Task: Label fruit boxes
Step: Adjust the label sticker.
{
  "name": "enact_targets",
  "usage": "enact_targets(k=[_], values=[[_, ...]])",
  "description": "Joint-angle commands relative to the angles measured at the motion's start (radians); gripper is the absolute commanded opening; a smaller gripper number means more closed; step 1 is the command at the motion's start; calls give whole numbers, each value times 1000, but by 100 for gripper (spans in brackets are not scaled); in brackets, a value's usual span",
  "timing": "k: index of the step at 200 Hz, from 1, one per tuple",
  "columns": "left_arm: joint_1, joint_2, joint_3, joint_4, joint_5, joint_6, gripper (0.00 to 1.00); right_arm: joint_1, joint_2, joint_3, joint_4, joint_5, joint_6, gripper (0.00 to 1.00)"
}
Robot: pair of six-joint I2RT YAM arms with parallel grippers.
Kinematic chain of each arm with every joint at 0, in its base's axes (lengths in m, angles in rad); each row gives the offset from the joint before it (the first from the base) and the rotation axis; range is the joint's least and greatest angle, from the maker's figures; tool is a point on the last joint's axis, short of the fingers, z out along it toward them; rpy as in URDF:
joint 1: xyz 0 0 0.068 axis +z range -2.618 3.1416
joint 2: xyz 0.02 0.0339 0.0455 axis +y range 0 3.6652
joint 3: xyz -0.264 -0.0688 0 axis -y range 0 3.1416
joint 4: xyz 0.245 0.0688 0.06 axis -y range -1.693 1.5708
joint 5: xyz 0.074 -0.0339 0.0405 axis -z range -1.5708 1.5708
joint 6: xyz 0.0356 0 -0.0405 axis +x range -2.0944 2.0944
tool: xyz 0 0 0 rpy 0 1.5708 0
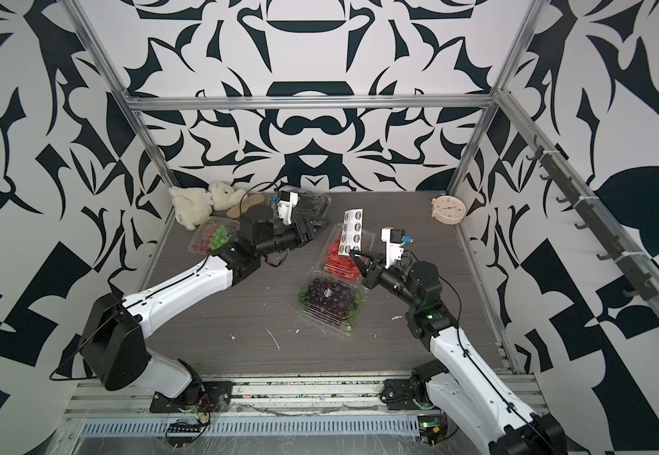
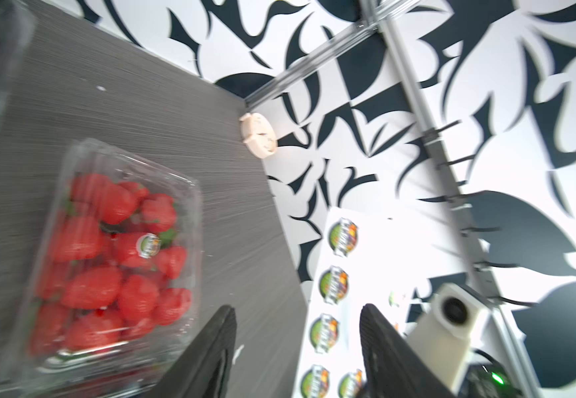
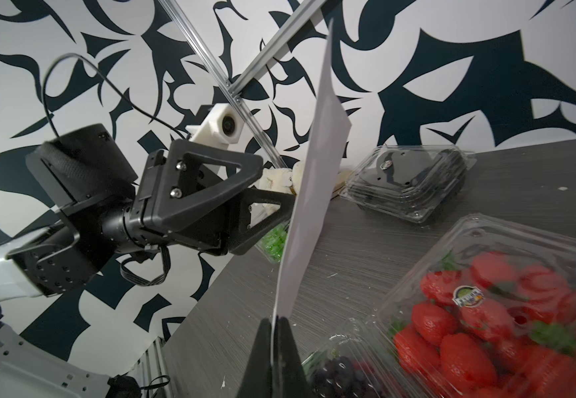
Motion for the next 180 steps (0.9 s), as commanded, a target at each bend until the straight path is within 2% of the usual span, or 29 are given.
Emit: enact_targets(k=[1,40,72,113,141,170,180], values=[[5,-39,-76,229,83,-98,63,-1,39,53,221,-74,111,0],[5,-120,-176,334,92,-148,67,0,124,74,370,-91,224,0],[4,-116,-218,452,119,-220,67,5,185,92,490,-110,318,0],[3,-63,-213,592,172,-301,56,26,210,102,523,-114,351,0],[-5,-44,-200,601,182,-312,50,32,202,104,514,-112,348,0],[-11,-31,-174,493,166,-281,50,34,193,102,502,-114,342,0],[-10,-36,-188,487,143,-276,53,34,189,101,499,-113,340,0]])
